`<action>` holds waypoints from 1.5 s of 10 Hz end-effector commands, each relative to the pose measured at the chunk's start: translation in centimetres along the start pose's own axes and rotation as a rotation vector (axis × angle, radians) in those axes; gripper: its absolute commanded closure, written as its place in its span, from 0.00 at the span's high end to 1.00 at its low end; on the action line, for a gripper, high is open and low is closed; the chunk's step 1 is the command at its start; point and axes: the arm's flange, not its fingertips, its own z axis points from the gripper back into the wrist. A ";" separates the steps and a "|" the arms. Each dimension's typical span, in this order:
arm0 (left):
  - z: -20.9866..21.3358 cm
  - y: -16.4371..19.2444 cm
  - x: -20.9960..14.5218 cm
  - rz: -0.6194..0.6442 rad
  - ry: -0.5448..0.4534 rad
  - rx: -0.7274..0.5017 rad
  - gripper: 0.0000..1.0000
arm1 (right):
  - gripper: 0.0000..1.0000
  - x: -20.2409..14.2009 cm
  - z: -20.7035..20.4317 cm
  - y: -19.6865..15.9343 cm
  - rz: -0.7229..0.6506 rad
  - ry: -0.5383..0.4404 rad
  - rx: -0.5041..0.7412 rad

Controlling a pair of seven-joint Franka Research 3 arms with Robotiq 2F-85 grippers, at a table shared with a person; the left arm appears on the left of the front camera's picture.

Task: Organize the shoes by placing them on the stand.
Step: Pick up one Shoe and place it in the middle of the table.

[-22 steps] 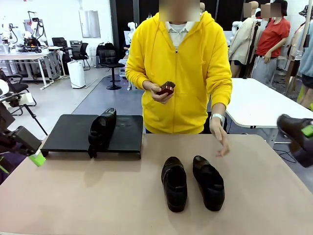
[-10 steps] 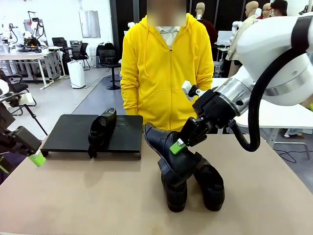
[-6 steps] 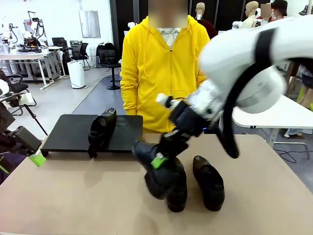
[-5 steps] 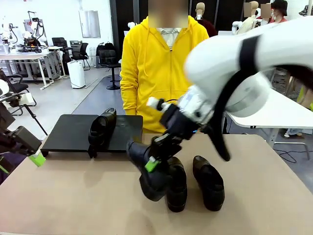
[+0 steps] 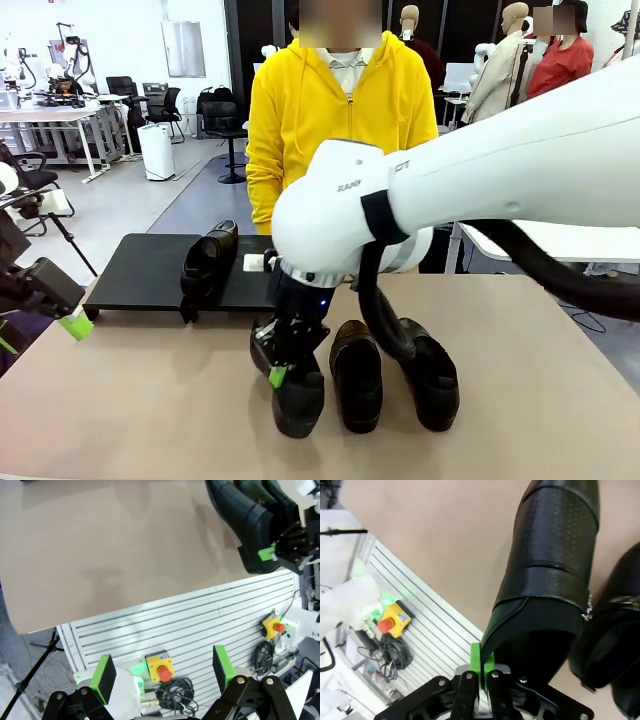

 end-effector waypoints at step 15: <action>0.1 0.2 0.1 -0.014 -0.005 -0.012 1.00 | 1.00 2.7 -3.9 1.8 -0.220 0.044 -0.186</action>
